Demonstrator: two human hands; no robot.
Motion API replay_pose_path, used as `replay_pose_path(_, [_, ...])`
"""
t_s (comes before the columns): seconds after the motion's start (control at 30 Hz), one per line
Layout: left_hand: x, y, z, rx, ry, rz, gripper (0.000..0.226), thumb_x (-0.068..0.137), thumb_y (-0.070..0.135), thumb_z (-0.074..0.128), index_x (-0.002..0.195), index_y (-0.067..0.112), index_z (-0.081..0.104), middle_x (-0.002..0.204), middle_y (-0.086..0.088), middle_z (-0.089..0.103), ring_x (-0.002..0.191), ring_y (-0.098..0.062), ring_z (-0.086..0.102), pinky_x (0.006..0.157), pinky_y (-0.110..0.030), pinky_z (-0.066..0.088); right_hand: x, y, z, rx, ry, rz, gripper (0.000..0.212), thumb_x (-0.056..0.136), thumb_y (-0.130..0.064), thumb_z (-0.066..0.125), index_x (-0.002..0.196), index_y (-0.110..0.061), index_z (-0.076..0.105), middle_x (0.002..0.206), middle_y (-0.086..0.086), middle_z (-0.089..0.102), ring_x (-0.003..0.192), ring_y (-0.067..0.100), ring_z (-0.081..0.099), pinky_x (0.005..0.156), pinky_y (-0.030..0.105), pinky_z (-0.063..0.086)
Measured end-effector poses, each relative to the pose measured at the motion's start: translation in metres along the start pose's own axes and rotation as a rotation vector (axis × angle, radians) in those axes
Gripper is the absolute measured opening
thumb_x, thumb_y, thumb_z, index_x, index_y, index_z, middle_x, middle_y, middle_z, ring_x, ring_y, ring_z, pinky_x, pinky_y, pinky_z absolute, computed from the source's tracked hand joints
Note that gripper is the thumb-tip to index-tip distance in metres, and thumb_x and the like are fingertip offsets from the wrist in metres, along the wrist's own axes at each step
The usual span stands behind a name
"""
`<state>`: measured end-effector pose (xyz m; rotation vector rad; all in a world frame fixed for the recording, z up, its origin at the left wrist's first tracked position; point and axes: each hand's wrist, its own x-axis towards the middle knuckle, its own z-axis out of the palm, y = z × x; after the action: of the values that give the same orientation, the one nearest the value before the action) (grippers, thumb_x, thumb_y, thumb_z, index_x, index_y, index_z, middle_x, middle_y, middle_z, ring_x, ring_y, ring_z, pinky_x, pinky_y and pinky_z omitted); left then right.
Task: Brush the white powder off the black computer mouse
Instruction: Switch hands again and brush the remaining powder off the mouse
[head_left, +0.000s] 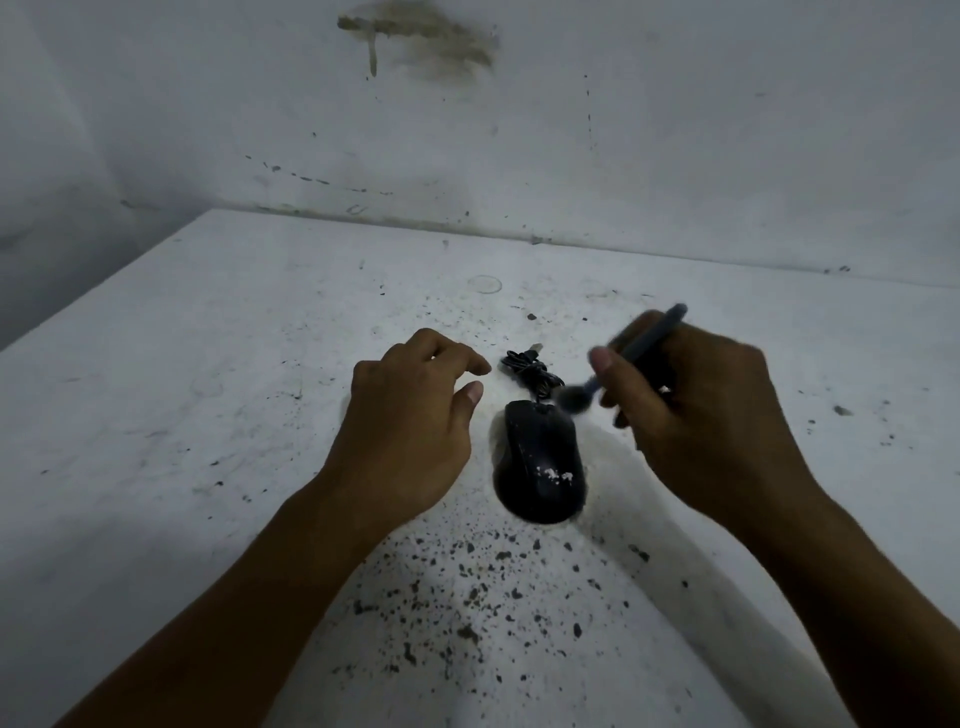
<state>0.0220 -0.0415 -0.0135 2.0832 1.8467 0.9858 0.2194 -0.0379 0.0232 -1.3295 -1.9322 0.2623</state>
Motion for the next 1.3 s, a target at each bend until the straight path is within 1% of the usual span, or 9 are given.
replay_pose_path(0.13, [0.0, -0.001, 0.001, 0.019, 0.018, -0.029, 0.021, 0.093, 0.025, 0.053, 0.112, 0.028, 0.063, 0.119, 0.005, 0.06, 0.104, -0.016, 0.06, 0.099, -0.047, 0.04, 0.017, -0.015, 0.013, 0.035, -0.173, -0.032, 0.006, 0.092, -0.028, 0.064, 0.091, -0.024, 0.068, 0.068, -0.023, 0.067, 0.064, -0.008, 0.065, 0.056, 0.006, 0.045])
replay_pose_path(0.23, [0.0, -0.003, 0.001, 0.028, 0.007, -0.034, 0.021, 0.094, 0.025, 0.052, 0.112, 0.028, 0.062, 0.12, 0.006, 0.059, 0.105, -0.016, 0.059, 0.099, -0.044, 0.038, 0.0, -0.014, 0.016, -0.091, -0.234, -0.081, 0.021, 0.09, -0.04, 0.058, 0.095, -0.024, 0.069, 0.08, -0.011, 0.071, 0.068, 0.003, 0.063, 0.06, 0.017, 0.049])
replay_pose_path(0.37, [0.001, -0.007, 0.002, 0.031, -0.003, -0.04, 0.022, 0.094, 0.026, 0.051, 0.114, 0.028, 0.061, 0.121, 0.006, 0.057, 0.106, -0.015, 0.057, 0.1, -0.04, 0.033, -0.027, -0.006, 0.002, 0.022, -0.175, -0.128, 0.023, 0.092, -0.038, 0.055, 0.076, -0.027, 0.068, 0.053, -0.02, 0.059, 0.047, 0.004, 0.057, 0.044, 0.011, 0.037])
replay_pose_path(0.6, [0.0, -0.003, 0.002, 0.024, -0.004, -0.025, 0.021, 0.094, 0.027, 0.052, 0.112, 0.029, 0.061, 0.12, 0.007, 0.058, 0.105, -0.015, 0.058, 0.1, -0.043, 0.036, -0.007, -0.01, 0.013, 0.024, -0.168, -0.11, 0.013, 0.09, -0.032, 0.061, 0.091, -0.024, 0.071, 0.078, -0.013, 0.071, 0.069, 0.0, 0.065, 0.06, 0.018, 0.051])
replay_pose_path(0.73, [0.001, -0.006, 0.003, 0.014, -0.006, -0.033, 0.022, 0.093, 0.026, 0.052, 0.113, 0.028, 0.061, 0.12, 0.007, 0.058, 0.106, -0.015, 0.058, 0.101, -0.042, 0.035, -0.036, -0.002, 0.006, -0.034, -0.248, -0.156, 0.02, 0.091, -0.038, 0.056, 0.079, -0.028, 0.067, 0.058, -0.014, 0.061, 0.053, 0.01, 0.057, 0.046, 0.013, 0.038])
replay_pose_path(0.83, [0.0, -0.003, 0.003, 0.024, -0.002, -0.011, 0.021, 0.093, 0.026, 0.053, 0.112, 0.027, 0.062, 0.119, 0.006, 0.059, 0.103, -0.017, 0.059, 0.098, -0.043, 0.037, -0.043, 0.003, -0.004, 0.063, -0.242, -0.116, 0.022, 0.089, -0.041, 0.053, 0.074, -0.031, 0.066, 0.063, -0.012, 0.064, 0.047, 0.014, 0.059, 0.04, 0.021, 0.045])
replay_pose_path(0.9, [-0.001, 0.0, 0.004, 0.013, 0.001, 0.005, 0.021, 0.092, 0.027, 0.054, 0.111, 0.028, 0.062, 0.117, 0.006, 0.06, 0.101, -0.016, 0.06, 0.097, -0.045, 0.039, -0.029, 0.003, -0.006, 0.117, -0.134, -0.097, 0.017, 0.09, -0.039, 0.056, 0.078, -0.031, 0.065, 0.066, -0.011, 0.067, 0.049, 0.015, 0.063, 0.043, 0.031, 0.052])
replay_pose_path(1.0, [-0.003, 0.004, 0.003, -0.025, -0.002, 0.018, 0.021, 0.091, 0.03, 0.057, 0.11, 0.029, 0.063, 0.116, 0.008, 0.06, 0.1, -0.014, 0.06, 0.095, -0.047, 0.045, 0.003, 0.007, 0.0, 0.15, -0.037, -0.039, 0.009, 0.091, -0.028, 0.062, 0.084, -0.027, 0.066, 0.068, -0.013, 0.068, 0.06, 0.009, 0.07, 0.049, 0.022, 0.054])
replay_pose_path(1.3, [-0.007, 0.008, 0.006, -0.038, -0.051, 0.022, 0.028, 0.085, 0.041, 0.062, 0.111, 0.031, 0.06, 0.115, 0.011, 0.059, 0.1, -0.012, 0.06, 0.091, -0.048, 0.048, 0.024, 0.017, 0.021, 0.02, -0.189, 0.031, 0.017, 0.094, -0.029, 0.062, 0.088, -0.016, 0.072, 0.074, -0.001, 0.073, 0.065, 0.013, 0.068, 0.07, 0.042, 0.057])
